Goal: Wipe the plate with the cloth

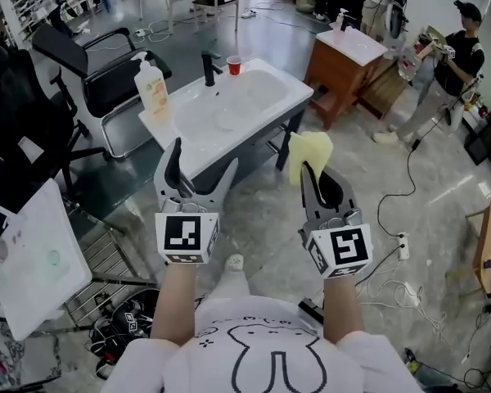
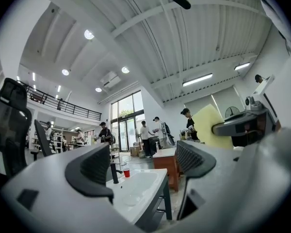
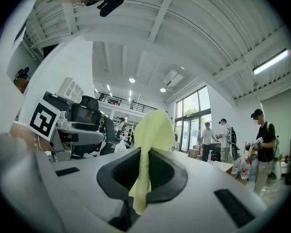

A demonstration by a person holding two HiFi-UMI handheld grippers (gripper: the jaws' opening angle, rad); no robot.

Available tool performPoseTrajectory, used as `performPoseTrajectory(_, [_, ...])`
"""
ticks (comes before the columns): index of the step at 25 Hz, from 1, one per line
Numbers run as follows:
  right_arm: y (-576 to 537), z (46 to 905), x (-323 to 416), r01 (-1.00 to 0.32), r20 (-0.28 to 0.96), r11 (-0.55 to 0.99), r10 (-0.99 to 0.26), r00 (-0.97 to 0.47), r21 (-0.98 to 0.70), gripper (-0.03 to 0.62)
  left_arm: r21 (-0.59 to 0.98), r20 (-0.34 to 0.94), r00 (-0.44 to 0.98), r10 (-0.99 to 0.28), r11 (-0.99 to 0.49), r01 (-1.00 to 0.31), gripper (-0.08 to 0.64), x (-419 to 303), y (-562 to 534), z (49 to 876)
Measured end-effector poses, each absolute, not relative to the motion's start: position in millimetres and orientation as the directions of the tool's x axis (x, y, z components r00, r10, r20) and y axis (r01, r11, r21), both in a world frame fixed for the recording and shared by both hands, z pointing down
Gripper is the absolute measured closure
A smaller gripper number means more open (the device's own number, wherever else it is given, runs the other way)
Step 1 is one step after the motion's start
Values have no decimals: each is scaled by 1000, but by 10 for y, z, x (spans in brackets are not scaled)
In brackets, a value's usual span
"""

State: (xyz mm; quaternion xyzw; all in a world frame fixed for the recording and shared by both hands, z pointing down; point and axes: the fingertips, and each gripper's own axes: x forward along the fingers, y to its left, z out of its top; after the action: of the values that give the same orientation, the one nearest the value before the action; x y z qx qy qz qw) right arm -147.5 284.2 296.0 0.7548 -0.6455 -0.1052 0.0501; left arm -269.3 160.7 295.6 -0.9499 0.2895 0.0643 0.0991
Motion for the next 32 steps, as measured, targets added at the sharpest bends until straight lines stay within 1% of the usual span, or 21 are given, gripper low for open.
performPoseTrajectory(7, [1947,2982,-1016,-961,-68,-175,-984,164,215,554,-84,-127,829,-544,-827,-556,132,-2203,609,3125])
performPoseTrajectory(13, [1291,2978,-738,-958,-49,-180,-984,174,223,555,-71,-131,831,-540,-831,-551,132,-1906,-32,3096])
performPoseTrajectory(17, [986,3018,-631,-956,-40,-163,-987,158,244,555,-60,-133,822,-553,-823,-564,132,-1776,-333,3117])
performPoseTrajectory(24, [651,3176,-298,-965,-18,-159,-987,159,206,555,-53,-91,816,-571,-815,-577,132,-1576,-639,3302])
performPoseTrajectory(28, [361,3262,-81,-974,-6,-128,-992,129,186,555,-37,-67,794,-604,-794,-607,132,-1470,-859,3388])
performPoseTrajectory(32, [-26,3340,155,-983,10,-63,-998,66,174,555,-26,-35,762,-646,-762,-647,132,-1284,-1105,3516])
